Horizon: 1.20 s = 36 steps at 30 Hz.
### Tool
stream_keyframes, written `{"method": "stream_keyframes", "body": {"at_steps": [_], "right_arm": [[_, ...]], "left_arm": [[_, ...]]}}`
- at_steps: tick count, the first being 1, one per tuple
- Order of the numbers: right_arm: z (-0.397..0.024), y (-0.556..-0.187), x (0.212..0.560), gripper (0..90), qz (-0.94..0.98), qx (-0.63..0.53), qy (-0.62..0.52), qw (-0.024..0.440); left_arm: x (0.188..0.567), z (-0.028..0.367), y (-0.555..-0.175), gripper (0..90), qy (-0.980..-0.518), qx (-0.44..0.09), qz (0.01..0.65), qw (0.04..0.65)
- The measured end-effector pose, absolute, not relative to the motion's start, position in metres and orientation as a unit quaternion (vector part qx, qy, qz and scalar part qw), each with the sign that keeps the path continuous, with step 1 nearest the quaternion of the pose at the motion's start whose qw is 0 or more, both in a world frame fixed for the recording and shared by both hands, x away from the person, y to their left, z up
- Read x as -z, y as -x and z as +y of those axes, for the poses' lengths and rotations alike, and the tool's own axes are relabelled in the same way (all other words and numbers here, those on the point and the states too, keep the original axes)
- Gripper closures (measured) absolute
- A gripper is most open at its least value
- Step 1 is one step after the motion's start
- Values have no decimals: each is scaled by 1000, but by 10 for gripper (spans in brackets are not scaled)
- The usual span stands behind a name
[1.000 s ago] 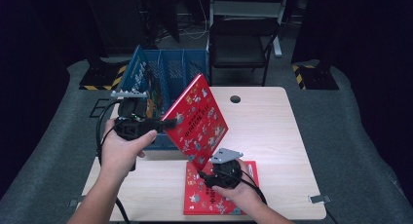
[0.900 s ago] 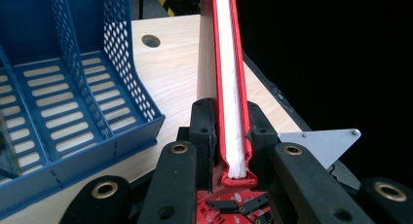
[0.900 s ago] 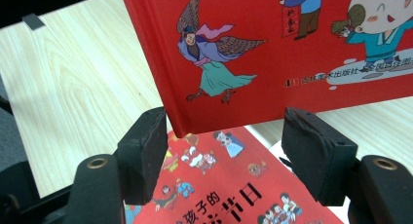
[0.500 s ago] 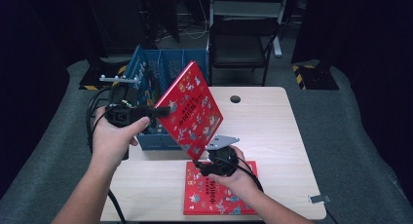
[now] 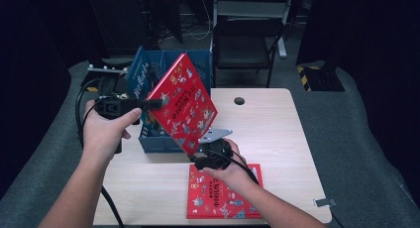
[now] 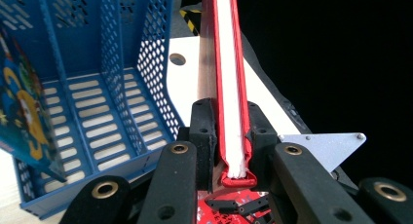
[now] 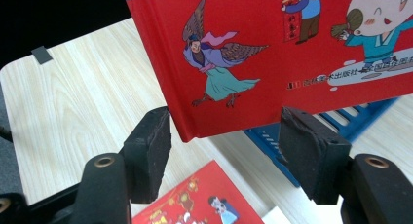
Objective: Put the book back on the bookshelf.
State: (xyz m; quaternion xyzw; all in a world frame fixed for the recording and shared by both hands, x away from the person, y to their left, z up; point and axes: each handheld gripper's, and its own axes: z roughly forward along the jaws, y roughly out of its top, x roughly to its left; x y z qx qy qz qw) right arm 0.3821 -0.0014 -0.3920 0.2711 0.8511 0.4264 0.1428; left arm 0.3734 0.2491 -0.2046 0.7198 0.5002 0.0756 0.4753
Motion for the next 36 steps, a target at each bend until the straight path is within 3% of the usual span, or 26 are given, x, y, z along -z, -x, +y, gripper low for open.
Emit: {"method": "stream_keyframes", "body": {"at_steps": [19,33,36], "right_arm": [[37,-400,401,397,849,-437,-276,113],[45,-412,407,406,834,-460,-295,79],[46,-417,409,476,832,-466,-298,57]], "left_arm": [[215,294,-377,783,-680,-81,552,475],[209,297,-377,783,-676,-92,562,468],[207,299,-378,782,-670,-91,567,470]]}}
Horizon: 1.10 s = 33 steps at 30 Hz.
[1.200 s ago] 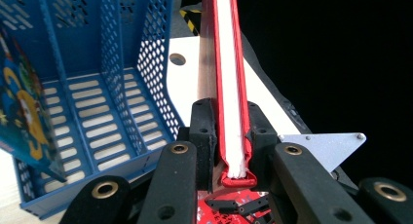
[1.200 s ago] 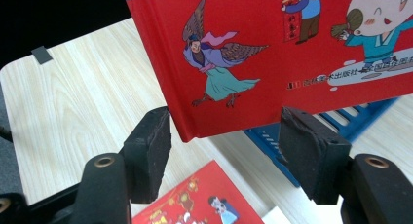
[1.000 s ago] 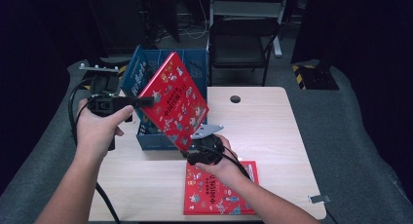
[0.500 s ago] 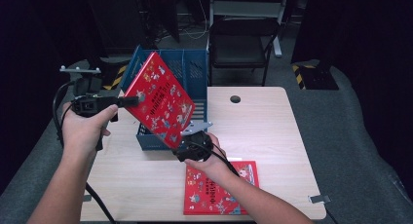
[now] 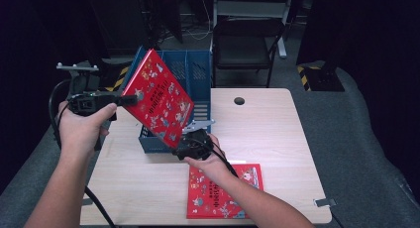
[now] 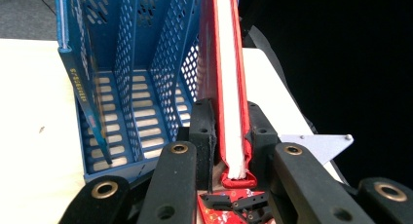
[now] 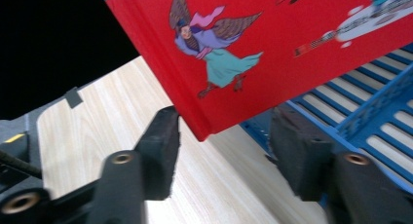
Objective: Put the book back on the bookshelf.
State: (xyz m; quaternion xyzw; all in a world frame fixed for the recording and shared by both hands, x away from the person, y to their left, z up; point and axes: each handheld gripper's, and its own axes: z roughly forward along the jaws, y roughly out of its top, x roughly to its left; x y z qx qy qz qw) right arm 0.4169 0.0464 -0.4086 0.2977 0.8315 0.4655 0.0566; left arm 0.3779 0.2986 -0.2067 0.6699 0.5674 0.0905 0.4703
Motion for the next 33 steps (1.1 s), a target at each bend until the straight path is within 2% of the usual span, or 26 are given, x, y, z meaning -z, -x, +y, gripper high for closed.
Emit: {"method": "stream_keyframes", "body": {"at_steps": [16,33], "right_arm": [[54,-425,412,487,825,-470,-312,43],[59,-438,408,485,820,-479,-308,55]], "left_arm": [[206,295,-385,772,-672,-104,574,456],[200,299,-395,772,-668,-120,580,451]]}}
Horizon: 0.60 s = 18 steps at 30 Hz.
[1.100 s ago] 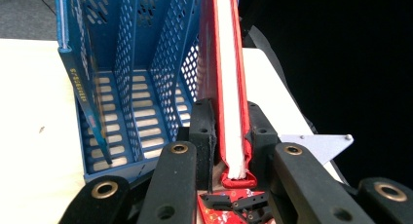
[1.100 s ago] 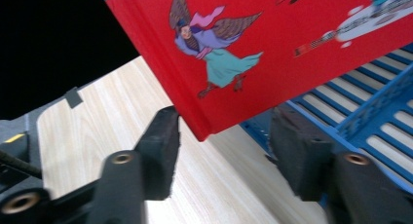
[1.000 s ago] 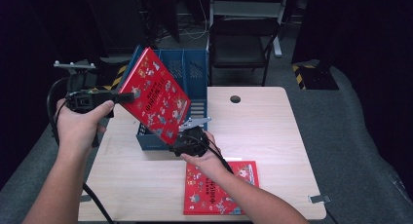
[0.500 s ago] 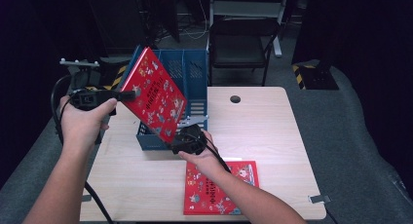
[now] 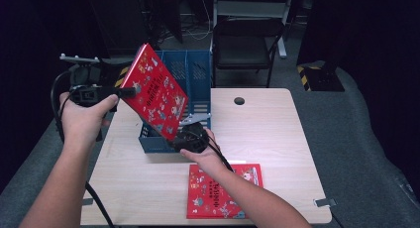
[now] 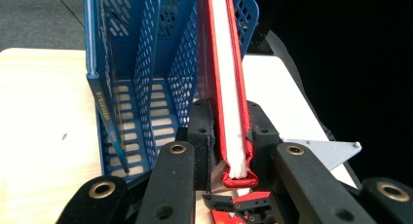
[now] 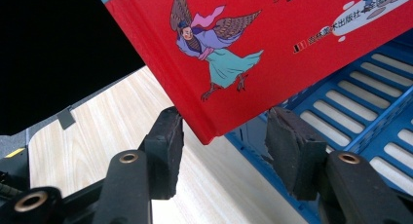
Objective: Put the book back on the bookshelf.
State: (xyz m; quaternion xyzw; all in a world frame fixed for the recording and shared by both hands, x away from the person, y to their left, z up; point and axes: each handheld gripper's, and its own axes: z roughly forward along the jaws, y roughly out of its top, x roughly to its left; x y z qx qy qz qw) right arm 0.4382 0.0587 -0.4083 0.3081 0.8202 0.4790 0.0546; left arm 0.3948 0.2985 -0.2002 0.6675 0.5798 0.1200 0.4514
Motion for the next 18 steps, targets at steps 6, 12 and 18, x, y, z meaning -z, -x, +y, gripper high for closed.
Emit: {"method": "stream_keyframes", "body": {"at_steps": [6,12,18], "right_arm": [[60,-444,406,484,820,-479,-307,56],[62,-452,405,483,819,-482,-308,54],[64,-459,406,484,820,-480,-308,54]], "left_arm": [[198,299,-399,772,-666,-124,581,451],[196,298,-403,772,-663,-126,585,450],[196,297,-410,773,-663,-126,589,444]]}}
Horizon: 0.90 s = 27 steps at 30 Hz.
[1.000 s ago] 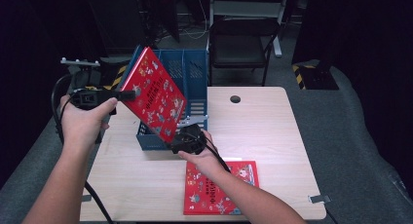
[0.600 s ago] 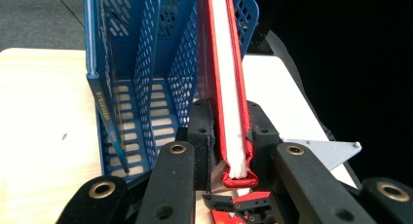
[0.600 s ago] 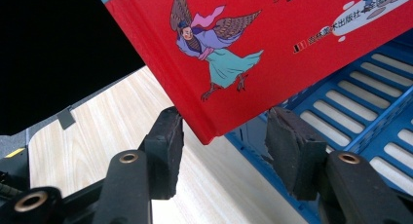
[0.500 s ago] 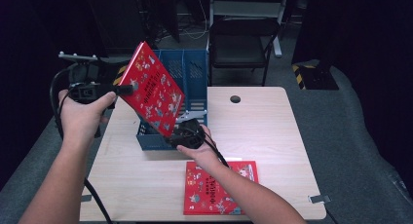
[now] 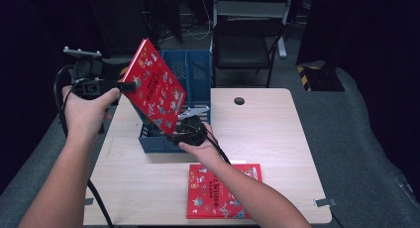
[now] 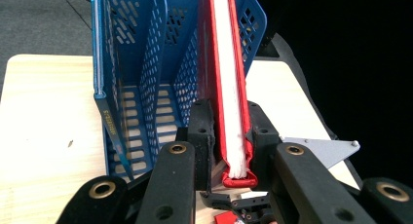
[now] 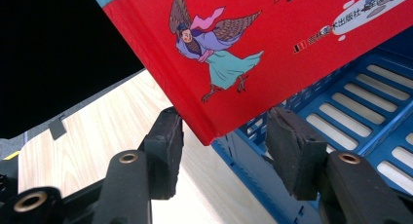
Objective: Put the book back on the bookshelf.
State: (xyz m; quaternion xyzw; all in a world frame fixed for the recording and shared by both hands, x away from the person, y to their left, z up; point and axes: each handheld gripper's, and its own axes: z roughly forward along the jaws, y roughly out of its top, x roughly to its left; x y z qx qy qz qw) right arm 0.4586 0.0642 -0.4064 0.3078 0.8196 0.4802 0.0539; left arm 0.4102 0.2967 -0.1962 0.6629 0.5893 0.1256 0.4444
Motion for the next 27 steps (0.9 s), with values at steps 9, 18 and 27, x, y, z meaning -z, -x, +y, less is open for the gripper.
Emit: {"method": "stream_keyframes", "body": {"at_steps": [9,18,27], "right_arm": [[66,-471,409,482,822,-477,-308,47],[66,-482,416,482,822,-477,-307,44],[65,-489,421,482,824,-473,-308,41]], "left_arm": [[197,294,-420,773,-664,-130,597,431],[202,290,-431,773,-664,-133,602,423],[208,289,-438,774,-665,-134,603,420]]}}
